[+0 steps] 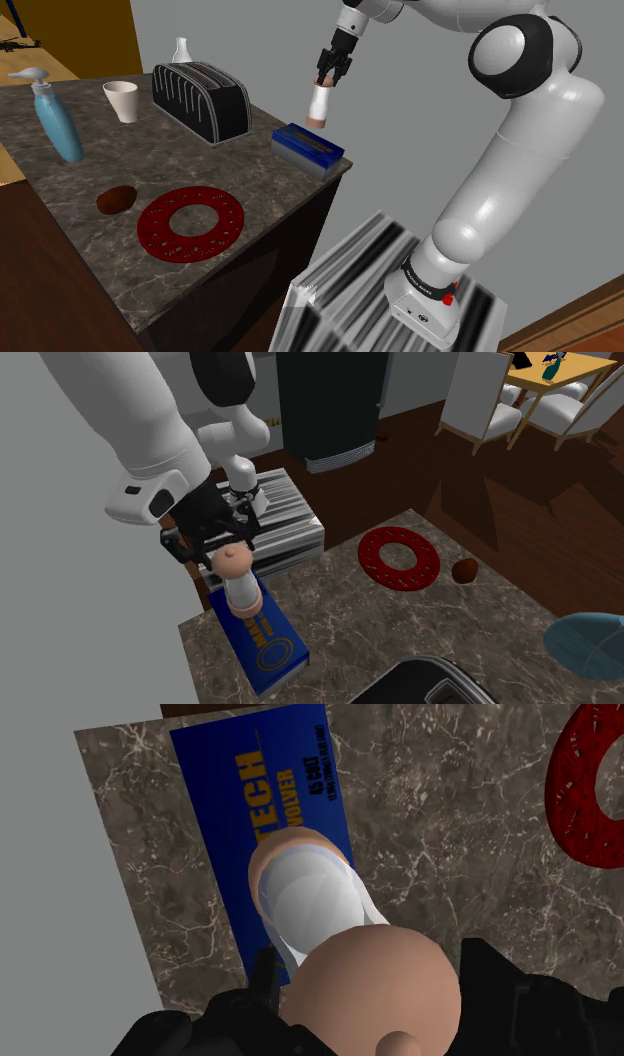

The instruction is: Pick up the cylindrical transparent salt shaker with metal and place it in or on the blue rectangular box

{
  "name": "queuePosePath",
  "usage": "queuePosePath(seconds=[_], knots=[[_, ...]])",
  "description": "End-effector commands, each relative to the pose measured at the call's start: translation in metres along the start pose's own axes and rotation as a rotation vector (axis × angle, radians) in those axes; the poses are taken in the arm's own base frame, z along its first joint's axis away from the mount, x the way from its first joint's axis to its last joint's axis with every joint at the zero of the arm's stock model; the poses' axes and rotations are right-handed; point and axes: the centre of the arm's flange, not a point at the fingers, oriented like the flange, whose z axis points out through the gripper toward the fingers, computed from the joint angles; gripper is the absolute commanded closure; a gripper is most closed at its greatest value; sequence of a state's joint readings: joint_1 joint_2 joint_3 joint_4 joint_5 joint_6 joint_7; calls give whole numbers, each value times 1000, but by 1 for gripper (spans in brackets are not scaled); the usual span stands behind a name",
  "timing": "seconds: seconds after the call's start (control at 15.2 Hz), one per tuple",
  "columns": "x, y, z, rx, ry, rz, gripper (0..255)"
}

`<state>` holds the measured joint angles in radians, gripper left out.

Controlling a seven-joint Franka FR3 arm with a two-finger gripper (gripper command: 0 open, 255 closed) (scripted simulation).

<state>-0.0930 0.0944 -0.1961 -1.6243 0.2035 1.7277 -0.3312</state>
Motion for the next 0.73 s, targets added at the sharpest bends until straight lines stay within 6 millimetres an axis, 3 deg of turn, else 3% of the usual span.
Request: queuePosePath(seconds=[0.0,0.66], knots=[[-1,1,12,0,1,0,255],[-5,11,67,0,1,0,255]])
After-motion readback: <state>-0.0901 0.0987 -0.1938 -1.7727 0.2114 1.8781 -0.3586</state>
